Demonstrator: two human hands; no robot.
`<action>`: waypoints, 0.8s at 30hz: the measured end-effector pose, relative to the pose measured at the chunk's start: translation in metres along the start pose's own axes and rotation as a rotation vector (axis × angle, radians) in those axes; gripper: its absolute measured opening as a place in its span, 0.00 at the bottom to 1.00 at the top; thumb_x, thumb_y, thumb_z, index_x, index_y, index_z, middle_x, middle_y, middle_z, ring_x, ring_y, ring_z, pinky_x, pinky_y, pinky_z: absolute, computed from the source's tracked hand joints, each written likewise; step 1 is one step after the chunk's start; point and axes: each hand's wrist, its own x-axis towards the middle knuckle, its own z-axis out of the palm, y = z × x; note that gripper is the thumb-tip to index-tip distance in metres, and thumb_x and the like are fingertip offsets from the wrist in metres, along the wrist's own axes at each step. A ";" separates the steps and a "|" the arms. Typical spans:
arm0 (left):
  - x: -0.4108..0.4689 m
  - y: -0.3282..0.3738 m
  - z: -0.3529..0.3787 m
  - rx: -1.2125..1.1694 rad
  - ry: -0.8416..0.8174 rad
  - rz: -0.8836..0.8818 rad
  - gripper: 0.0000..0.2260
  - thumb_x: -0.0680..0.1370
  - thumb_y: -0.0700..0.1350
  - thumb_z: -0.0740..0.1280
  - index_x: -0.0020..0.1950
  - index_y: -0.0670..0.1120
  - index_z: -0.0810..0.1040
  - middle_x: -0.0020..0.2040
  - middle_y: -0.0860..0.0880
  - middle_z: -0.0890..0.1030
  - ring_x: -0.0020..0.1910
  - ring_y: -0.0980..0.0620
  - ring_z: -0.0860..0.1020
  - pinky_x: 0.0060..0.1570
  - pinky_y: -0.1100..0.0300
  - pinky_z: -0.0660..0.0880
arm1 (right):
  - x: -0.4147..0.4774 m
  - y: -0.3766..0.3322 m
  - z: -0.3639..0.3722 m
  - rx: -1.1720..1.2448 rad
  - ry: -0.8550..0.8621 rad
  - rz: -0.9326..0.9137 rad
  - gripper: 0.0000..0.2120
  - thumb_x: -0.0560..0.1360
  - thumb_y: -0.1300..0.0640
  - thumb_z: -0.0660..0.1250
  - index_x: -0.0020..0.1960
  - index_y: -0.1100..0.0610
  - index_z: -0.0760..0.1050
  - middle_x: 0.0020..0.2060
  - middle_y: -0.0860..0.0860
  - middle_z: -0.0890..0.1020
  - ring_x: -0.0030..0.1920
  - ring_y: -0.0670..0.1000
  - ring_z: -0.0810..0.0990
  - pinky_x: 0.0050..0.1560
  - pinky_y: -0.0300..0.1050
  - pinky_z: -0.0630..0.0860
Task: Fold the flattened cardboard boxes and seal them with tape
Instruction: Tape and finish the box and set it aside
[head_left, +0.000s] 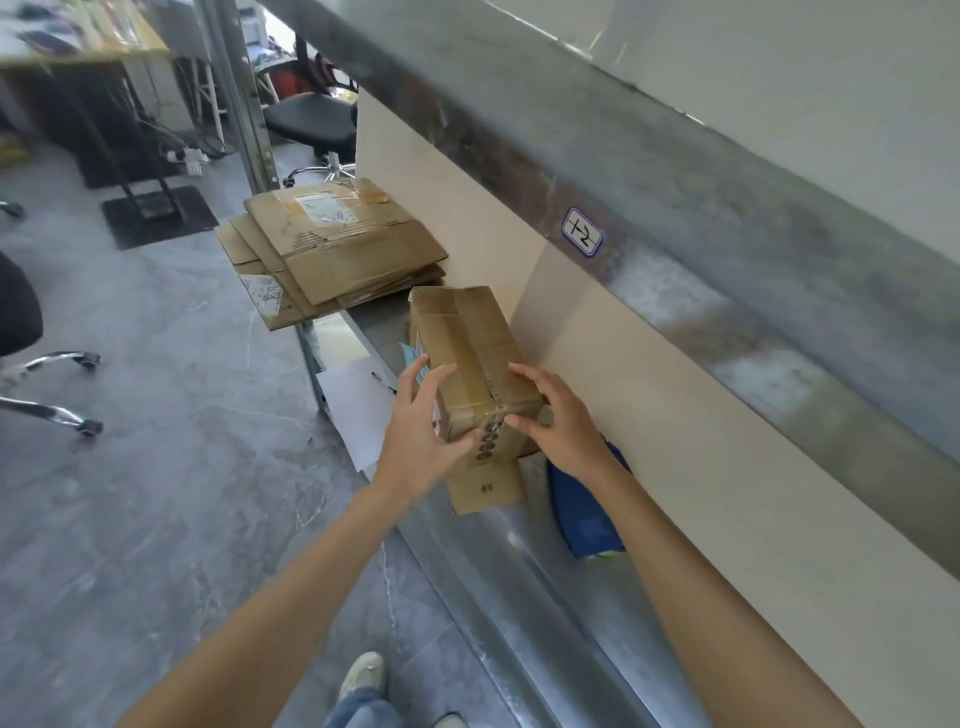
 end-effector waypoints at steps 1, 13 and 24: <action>-0.002 -0.004 -0.004 0.000 -0.011 0.010 0.37 0.69 0.51 0.80 0.74 0.58 0.66 0.77 0.57 0.57 0.69 0.57 0.68 0.56 0.63 0.74 | -0.002 0.000 0.000 -0.001 0.004 0.001 0.30 0.75 0.58 0.74 0.74 0.49 0.67 0.72 0.49 0.68 0.71 0.48 0.68 0.69 0.56 0.72; -0.014 -0.018 -0.030 -0.011 -0.028 0.018 0.36 0.69 0.47 0.81 0.73 0.55 0.69 0.74 0.53 0.65 0.64 0.53 0.75 0.53 0.56 0.80 | -0.012 -0.014 0.012 0.028 -0.171 0.073 0.44 0.72 0.52 0.77 0.77 0.35 0.53 0.74 0.42 0.65 0.70 0.42 0.67 0.70 0.45 0.68; 0.005 0.019 -0.046 -0.046 0.092 0.152 0.30 0.68 0.46 0.81 0.67 0.55 0.74 0.70 0.52 0.69 0.59 0.57 0.75 0.41 0.70 0.78 | -0.014 -0.023 0.020 0.423 0.054 0.118 0.36 0.75 0.49 0.73 0.77 0.45 0.57 0.69 0.43 0.73 0.67 0.42 0.74 0.63 0.44 0.78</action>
